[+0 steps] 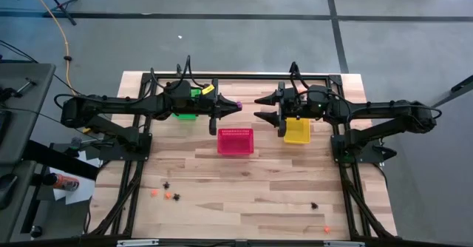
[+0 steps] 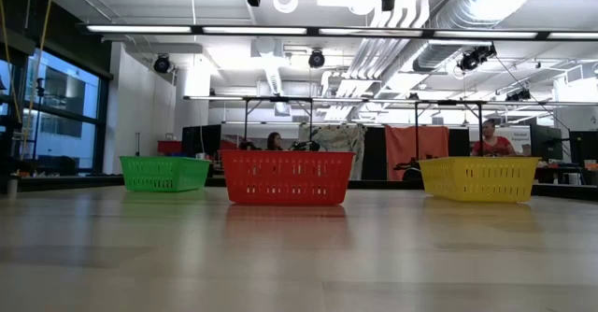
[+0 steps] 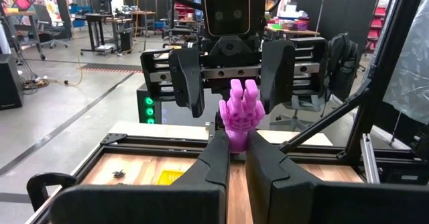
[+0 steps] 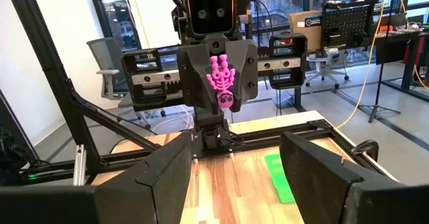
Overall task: Sort Halloween decoration
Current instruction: Put the purple skeleton toy into the green bin
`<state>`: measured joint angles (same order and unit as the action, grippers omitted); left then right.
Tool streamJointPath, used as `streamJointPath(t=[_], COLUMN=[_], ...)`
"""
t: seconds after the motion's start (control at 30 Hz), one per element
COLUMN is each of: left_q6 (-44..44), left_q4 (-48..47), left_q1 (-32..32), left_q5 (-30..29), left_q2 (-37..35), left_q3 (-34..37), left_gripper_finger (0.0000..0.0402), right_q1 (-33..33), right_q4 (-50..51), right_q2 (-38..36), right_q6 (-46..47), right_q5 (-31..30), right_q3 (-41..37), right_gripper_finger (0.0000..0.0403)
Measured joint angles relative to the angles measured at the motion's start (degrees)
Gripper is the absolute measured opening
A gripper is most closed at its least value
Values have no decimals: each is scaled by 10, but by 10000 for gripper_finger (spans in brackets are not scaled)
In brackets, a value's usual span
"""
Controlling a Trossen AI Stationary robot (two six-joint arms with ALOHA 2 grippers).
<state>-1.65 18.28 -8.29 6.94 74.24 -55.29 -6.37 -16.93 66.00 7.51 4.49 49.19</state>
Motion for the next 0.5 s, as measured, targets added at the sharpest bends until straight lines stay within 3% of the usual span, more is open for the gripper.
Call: streamJointPath(t=[0.5], left_q6=[8], left_q4=[0], left_q1=[0], left_q5=[0], left_q2=[0], left_q3=[0], left_gripper_finger=[8], right_q1=[0], right_q4=[0], right_q2=[0], right_q6=[1], right_q5=[0], right_q3=[0], right_gripper_finger=[222])
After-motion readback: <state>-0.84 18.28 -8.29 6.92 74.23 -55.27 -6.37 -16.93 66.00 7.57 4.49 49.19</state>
